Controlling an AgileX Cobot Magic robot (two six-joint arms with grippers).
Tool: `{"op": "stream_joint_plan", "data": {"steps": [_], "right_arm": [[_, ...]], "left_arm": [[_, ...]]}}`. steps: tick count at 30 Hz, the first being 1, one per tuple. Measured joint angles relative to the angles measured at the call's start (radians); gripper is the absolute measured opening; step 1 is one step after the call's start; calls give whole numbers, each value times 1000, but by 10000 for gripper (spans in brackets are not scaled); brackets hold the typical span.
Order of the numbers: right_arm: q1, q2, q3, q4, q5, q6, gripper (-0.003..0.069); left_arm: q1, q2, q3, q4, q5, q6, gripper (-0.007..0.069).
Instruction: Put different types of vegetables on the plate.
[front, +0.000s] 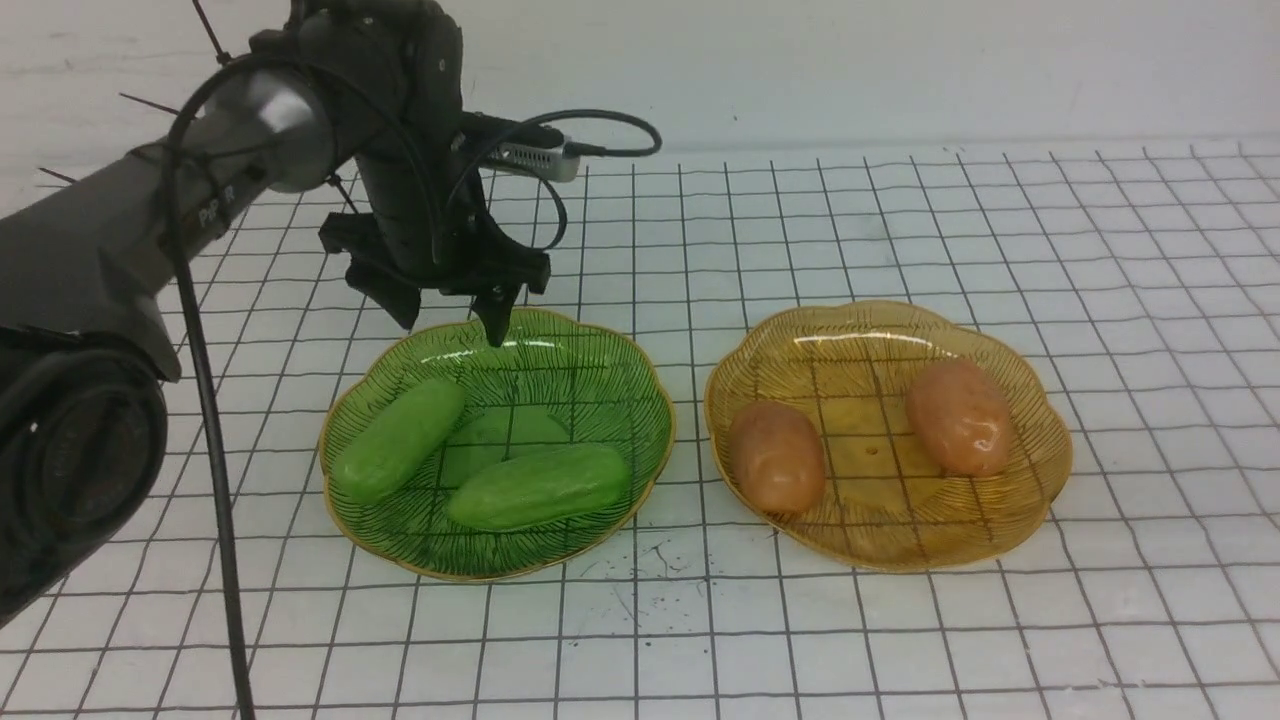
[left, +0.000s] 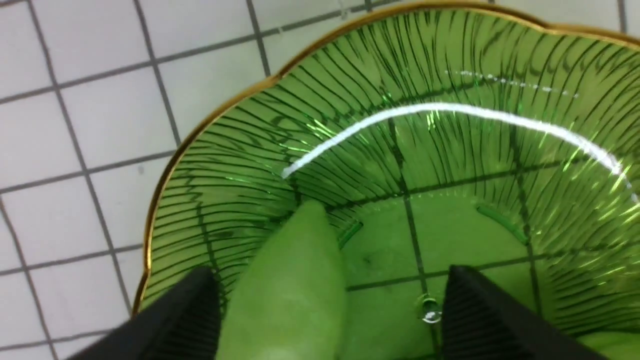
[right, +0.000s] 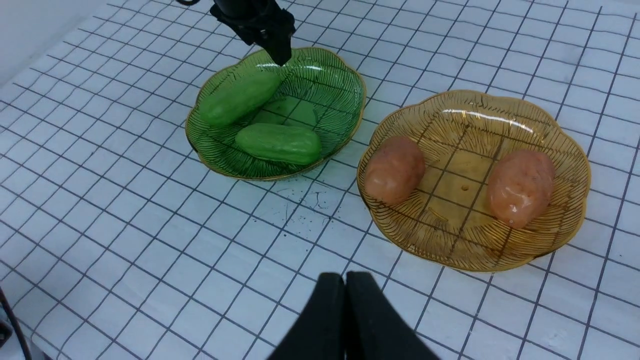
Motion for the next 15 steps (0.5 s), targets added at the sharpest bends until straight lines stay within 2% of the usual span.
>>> {"op": "stream_joint_plan", "data": {"steps": [2,5,6,10,12,15], "right_arm": [[0,-32,3,0,-14,42,-14],[0,-71,5,-5,-62,53,-14],[0,-132,18,-32,-155,61,-14],[0,-270,106,-139,-378,106,-14],[0,-319,144,-183,-458,138,-14],[0,-444,305,-293,-679,236,-14]], "left_arm": [[0,-35,16,-15,-2,-4,533],[0,-89,47,-30,-4,-4,456],[0,-155,94,-37,-4,-4,338],[0,-325,228,-38,-4,2,64],[0,-383,265,-38,-4,2,29],[0,-531,390,-38,-3,2,-2]]}}
